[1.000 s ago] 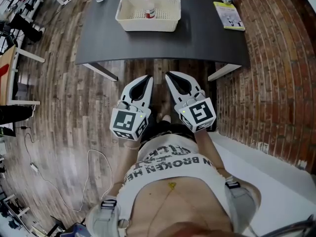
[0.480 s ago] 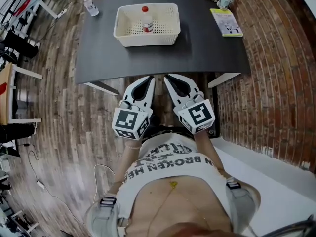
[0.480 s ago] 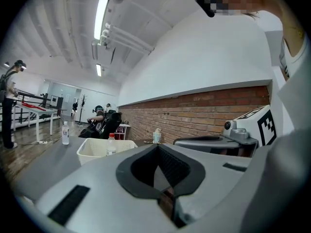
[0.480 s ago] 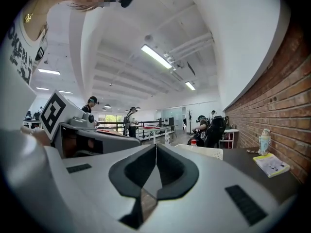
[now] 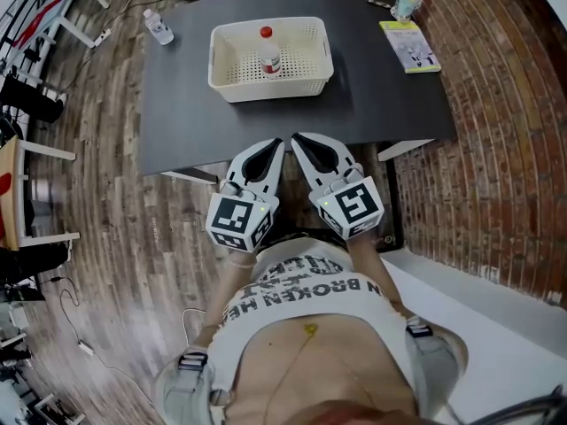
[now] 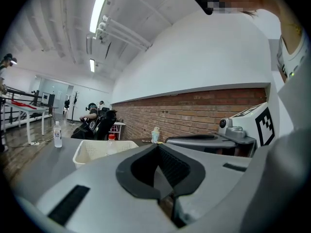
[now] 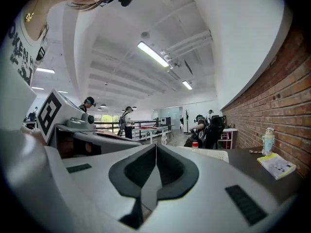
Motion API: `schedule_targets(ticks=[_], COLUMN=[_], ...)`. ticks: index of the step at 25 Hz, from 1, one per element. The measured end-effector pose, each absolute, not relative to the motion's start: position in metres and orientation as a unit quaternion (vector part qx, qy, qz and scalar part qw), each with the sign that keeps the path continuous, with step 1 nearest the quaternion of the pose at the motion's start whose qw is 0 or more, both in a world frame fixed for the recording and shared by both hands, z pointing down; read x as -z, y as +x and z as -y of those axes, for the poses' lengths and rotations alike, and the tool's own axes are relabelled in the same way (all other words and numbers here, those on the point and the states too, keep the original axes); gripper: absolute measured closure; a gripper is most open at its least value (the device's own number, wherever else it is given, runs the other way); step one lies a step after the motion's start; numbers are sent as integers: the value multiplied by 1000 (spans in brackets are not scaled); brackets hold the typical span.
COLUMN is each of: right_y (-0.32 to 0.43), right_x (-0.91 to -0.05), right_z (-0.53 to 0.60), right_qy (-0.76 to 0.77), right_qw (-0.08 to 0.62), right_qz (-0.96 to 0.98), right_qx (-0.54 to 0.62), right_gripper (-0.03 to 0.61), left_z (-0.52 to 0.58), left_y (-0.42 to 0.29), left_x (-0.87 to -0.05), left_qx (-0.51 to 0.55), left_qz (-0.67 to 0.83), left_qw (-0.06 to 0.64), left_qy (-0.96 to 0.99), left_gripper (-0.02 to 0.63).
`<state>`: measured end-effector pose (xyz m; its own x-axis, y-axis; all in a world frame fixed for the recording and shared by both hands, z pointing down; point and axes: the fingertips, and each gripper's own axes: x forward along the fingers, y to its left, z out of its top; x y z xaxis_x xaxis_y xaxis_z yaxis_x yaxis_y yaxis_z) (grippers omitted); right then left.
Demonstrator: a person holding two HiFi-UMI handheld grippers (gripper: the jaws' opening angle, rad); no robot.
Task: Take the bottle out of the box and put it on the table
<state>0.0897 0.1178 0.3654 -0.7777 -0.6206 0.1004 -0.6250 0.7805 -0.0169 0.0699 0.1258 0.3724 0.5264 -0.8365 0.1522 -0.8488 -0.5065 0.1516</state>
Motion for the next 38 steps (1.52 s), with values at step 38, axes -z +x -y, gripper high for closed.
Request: schedule_targets(ticks=[38], right_y=[15], right_x=[-377], right_z=[-7], right_qy=[319], right_qw=[66], right_qz=[945], right_qx=[-28], right_gripper=[569], left_z=[-23], left_y=[-4], left_x=[-379], left_qx=[-24], left_qz=[492], left_qw=[116], left_qy=[862], left_gripper=[607])
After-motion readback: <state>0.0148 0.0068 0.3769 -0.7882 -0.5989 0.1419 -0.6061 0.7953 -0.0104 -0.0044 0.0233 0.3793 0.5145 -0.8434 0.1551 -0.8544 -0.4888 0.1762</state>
